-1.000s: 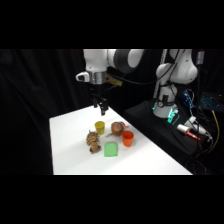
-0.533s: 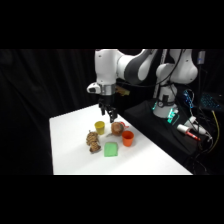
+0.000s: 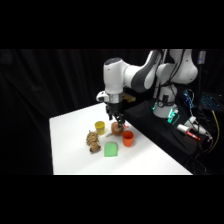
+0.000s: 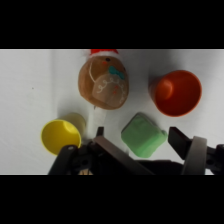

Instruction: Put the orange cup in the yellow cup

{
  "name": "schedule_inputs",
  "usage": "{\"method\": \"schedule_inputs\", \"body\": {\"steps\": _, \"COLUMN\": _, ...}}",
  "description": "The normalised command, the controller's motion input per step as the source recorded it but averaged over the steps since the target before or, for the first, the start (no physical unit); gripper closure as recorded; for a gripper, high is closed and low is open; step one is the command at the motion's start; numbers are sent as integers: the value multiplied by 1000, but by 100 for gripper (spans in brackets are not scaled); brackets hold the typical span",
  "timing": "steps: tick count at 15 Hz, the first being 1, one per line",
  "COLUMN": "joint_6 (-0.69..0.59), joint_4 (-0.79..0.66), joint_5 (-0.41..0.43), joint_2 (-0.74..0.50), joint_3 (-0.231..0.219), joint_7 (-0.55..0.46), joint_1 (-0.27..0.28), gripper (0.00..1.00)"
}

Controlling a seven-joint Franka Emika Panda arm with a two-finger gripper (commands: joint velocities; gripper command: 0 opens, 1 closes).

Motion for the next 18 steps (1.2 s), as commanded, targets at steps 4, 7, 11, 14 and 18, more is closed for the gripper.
{"method": "schedule_inputs", "body": {"steps": 4, "joint_6": 210, "joint_4": -116, "joint_5": 106, "joint_2": 71, "joint_3": 46, "joint_7": -43, "joint_1": 46, "gripper": 0}}
{"method": "schedule_inputs", "body": {"steps": 7, "joint_6": 169, "joint_4": -83, "joint_5": 72, "joint_2": 60, "joint_3": 42, "joint_7": -21, "joint_1": 49, "gripper": 0}}
{"method": "schedule_inputs", "body": {"steps": 11, "joint_6": 151, "joint_4": -78, "joint_5": 82, "joint_2": 40, "joint_3": 36, "joint_7": -31, "joint_1": 39, "gripper": 0}}
{"method": "schedule_inputs", "body": {"steps": 14, "joint_6": 165, "joint_4": -68, "joint_5": 112, "joint_2": 56, "joint_3": 41, "joint_7": -63, "joint_1": 20, "gripper": 0}}
{"method": "schedule_inputs", "body": {"steps": 18, "joint_6": 193, "joint_4": -56, "joint_5": 126, "joint_2": 58, "joint_3": 40, "joint_7": -80, "joint_1": 8, "gripper": 26}}
